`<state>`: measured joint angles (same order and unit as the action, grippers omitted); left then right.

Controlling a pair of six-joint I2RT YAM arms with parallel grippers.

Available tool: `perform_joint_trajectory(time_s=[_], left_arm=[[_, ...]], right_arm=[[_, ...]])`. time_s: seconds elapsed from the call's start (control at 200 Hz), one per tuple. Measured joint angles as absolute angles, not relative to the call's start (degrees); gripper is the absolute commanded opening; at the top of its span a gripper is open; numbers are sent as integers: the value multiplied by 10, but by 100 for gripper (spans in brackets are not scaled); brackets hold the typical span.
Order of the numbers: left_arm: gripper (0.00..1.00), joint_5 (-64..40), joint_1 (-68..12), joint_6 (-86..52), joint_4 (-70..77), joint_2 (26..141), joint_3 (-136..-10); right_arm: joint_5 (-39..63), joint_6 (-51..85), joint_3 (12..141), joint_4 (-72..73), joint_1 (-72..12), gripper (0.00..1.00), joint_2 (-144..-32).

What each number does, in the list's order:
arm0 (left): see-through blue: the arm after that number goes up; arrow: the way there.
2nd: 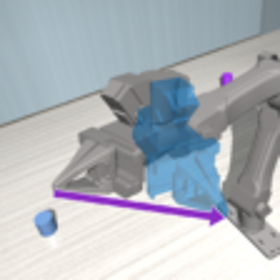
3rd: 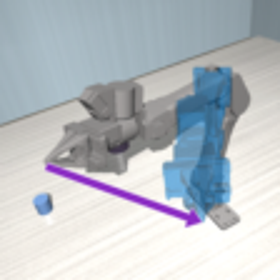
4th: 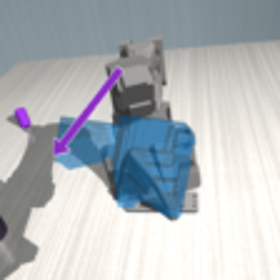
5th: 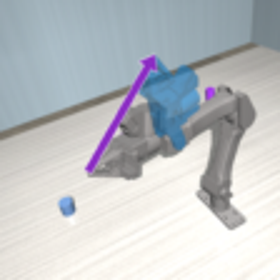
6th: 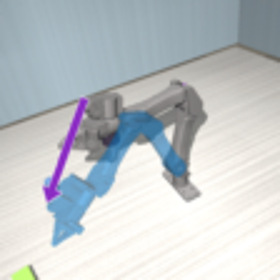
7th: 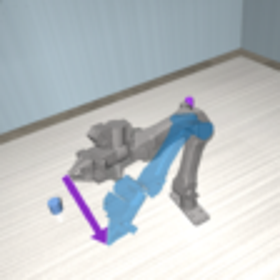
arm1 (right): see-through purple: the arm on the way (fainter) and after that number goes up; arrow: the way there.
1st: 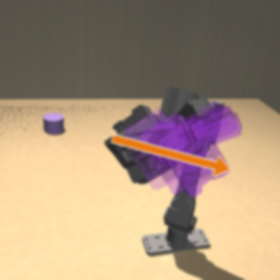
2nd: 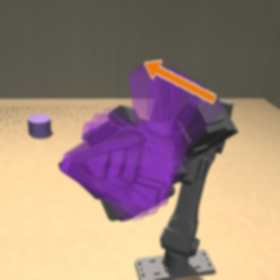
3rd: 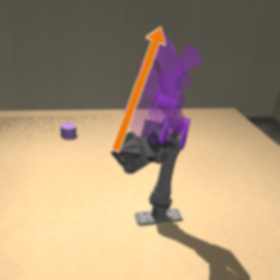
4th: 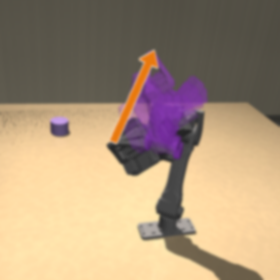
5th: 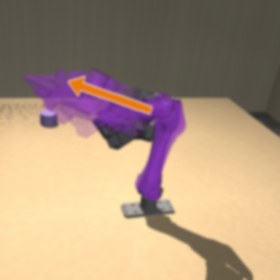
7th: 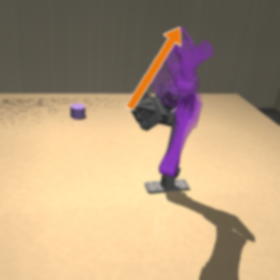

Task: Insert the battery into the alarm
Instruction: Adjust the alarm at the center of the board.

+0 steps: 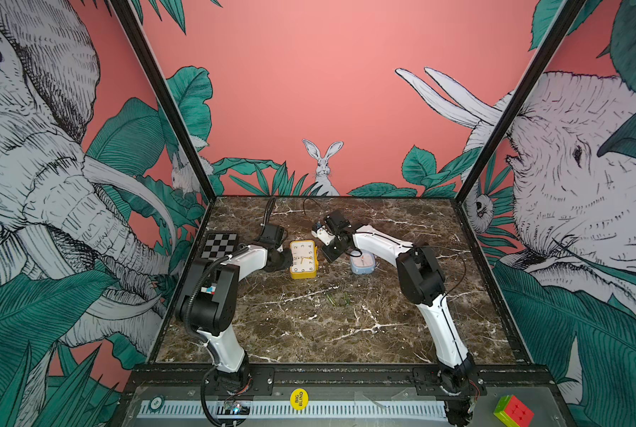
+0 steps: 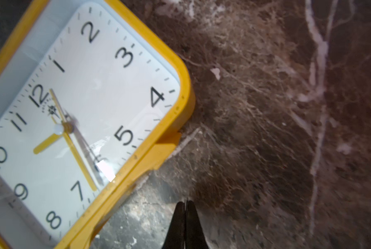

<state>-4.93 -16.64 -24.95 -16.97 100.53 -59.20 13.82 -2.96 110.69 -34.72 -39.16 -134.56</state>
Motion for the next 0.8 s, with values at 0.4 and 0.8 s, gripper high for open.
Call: perform_joint_trajectory(time_s=[0.4,0.8], left_arm=[[0,-58,-180,-257,-179,1043,-615],[0,-73,-180,-266,-174,1048,-618]], right_arm=[[193,-19,1124,-355,-395,0,-1354],[225,-3,1094,-362,-385,0,-1353]])
